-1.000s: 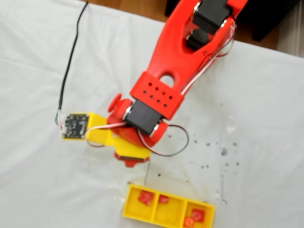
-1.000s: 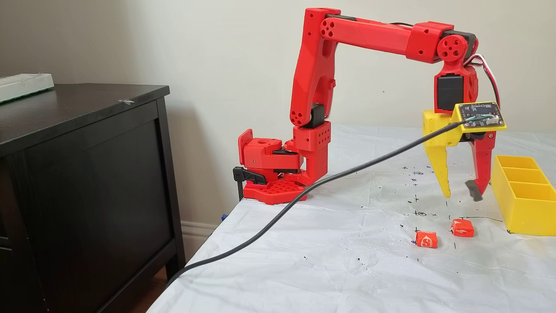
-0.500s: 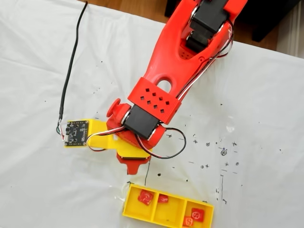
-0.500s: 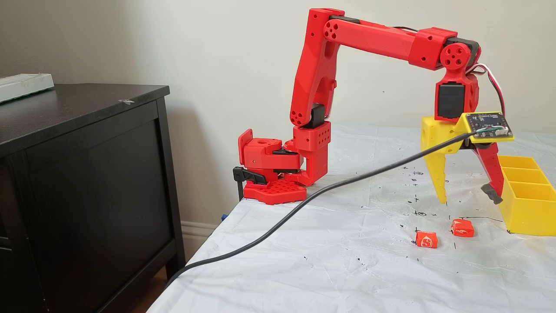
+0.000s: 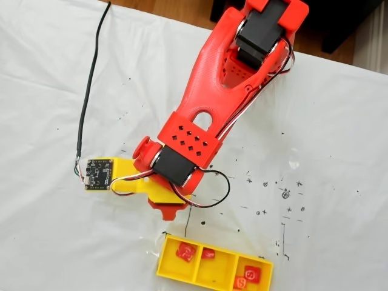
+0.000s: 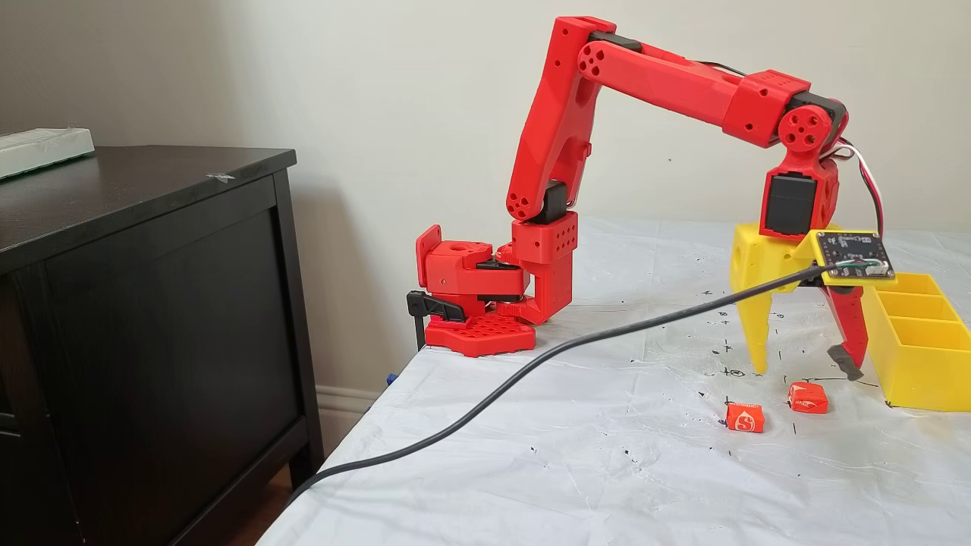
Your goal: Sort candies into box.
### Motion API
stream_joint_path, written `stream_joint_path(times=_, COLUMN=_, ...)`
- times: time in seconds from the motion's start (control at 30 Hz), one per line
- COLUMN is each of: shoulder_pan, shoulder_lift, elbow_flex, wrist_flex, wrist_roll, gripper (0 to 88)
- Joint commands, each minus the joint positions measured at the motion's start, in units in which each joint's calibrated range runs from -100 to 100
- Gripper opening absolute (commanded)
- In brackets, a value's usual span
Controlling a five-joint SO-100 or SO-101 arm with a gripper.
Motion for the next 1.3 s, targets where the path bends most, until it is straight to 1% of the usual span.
stream_joint_path(times=0.0, shoulder_pan=-0.2, shoulder_lift=0.1, elbow_flex=-7.1, wrist_flex=-0.9, wrist_roll=-0.1, gripper=31.0)
stream_joint_path(times=0.17, shoulder_pan=0.2, shoulder_lift=1.8, elbow_flex=-9.1, wrist_flex=-0.5, wrist_roll=-0.1, gripper=30.2)
stream_joint_path(times=0.87, shoulder_pan=-0.5, shoulder_lift=0.3, elbow_flex=-3.3, wrist_flex=-2.1, wrist_roll=0.0, gripper=24.5)
stream_joint_path(times=1.27, shoulder_pan=-1.6, shoulder_lift=1.5, elbow_flex=0.7, wrist_flex=-7.4, wrist_roll=-0.5, gripper=24.3)
